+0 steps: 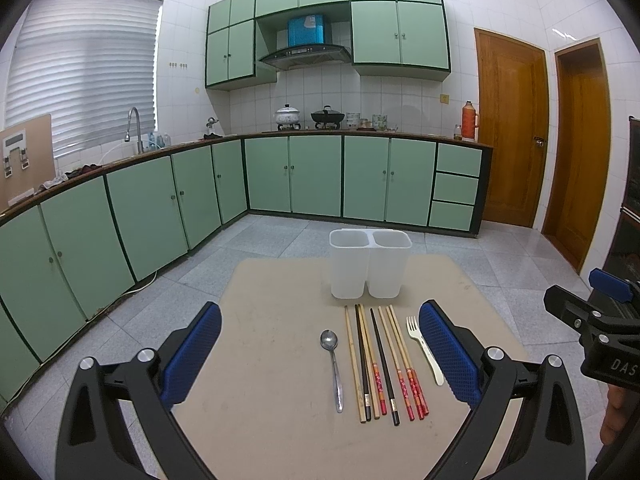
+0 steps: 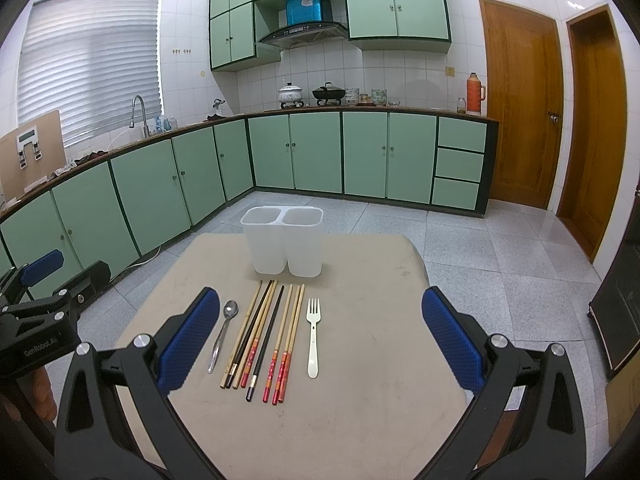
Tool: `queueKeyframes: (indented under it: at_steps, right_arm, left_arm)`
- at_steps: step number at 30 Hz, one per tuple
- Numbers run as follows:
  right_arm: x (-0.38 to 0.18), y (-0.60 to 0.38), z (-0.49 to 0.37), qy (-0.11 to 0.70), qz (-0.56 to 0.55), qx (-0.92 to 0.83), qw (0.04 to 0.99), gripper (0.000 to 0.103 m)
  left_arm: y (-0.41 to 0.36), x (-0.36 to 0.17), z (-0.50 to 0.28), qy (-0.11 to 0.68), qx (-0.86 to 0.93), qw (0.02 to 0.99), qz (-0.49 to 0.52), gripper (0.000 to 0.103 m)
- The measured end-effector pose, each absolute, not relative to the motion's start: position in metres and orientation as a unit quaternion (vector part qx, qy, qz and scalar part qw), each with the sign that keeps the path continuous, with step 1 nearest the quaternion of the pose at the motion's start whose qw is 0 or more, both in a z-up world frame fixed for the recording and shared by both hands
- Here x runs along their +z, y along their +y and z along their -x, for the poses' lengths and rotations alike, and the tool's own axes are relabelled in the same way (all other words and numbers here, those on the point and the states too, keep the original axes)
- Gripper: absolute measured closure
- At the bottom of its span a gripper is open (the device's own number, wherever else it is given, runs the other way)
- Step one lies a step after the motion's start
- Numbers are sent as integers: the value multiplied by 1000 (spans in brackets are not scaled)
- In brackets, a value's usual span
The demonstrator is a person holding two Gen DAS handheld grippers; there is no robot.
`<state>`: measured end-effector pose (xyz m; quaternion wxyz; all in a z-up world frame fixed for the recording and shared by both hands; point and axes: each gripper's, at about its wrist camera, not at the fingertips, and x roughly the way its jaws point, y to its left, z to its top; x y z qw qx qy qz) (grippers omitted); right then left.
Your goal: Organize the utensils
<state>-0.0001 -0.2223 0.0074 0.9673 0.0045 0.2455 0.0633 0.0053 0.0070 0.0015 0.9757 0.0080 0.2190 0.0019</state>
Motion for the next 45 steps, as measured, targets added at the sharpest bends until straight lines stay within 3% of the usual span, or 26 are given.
queueKeyframes:
  at_steps: [17,35,38,40,45]
  right_arm:
    - [-19,-215,-17,267,-8,72,961,5]
    - [-87,-217,-106,349,4,58,935,5]
    - [-100,-213,-134,366,6,63,929,11]
    - [-111,-211,-155,382,7,68,922,23]
    - [-142,-202,-196,421,11,78,904,28]
  left_arm:
    - [17,-22,-23,248,10,969,-6,6]
    - [28,-106,-122,356,28,934,-16,6]
    - [29,-123,-147,380,32,924,-19,6]
    - [27,-135,-162,393,34,919,-24,7]
    - [22,-158,-193,420,33,906,-26,7]
